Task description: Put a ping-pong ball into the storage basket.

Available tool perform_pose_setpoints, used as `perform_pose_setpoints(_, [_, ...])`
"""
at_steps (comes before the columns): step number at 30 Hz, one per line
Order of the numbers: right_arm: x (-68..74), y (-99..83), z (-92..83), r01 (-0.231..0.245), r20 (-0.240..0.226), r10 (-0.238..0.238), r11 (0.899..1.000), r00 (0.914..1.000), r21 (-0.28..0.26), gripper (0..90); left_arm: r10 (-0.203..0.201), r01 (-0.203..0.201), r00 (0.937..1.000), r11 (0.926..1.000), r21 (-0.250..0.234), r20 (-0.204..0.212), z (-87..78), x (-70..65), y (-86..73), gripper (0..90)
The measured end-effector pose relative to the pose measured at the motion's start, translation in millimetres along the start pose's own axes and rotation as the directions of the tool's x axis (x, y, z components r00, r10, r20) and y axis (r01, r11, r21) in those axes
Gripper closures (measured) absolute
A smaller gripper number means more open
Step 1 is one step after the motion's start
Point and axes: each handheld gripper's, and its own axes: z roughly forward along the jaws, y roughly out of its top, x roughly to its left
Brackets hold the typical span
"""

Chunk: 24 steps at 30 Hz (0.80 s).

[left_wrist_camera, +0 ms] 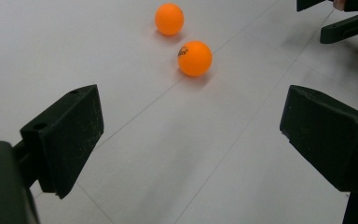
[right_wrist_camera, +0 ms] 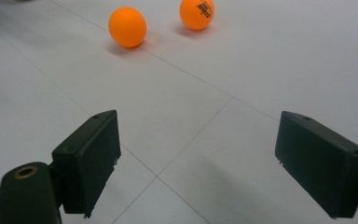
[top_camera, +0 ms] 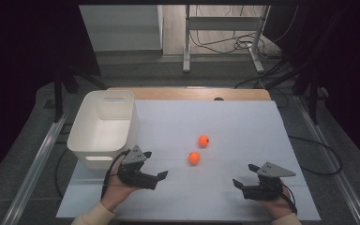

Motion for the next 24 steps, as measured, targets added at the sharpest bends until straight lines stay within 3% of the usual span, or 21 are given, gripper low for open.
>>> perform_pose_setpoints(24, [-0.3,-0.6,0.6,0.004,0.001,-0.004,1.000,1.0000,0.004,14.8,0.008,-0.009,0.9997,0.9999,0.011,0.022,14.9,-2.0,14.0,7.0])
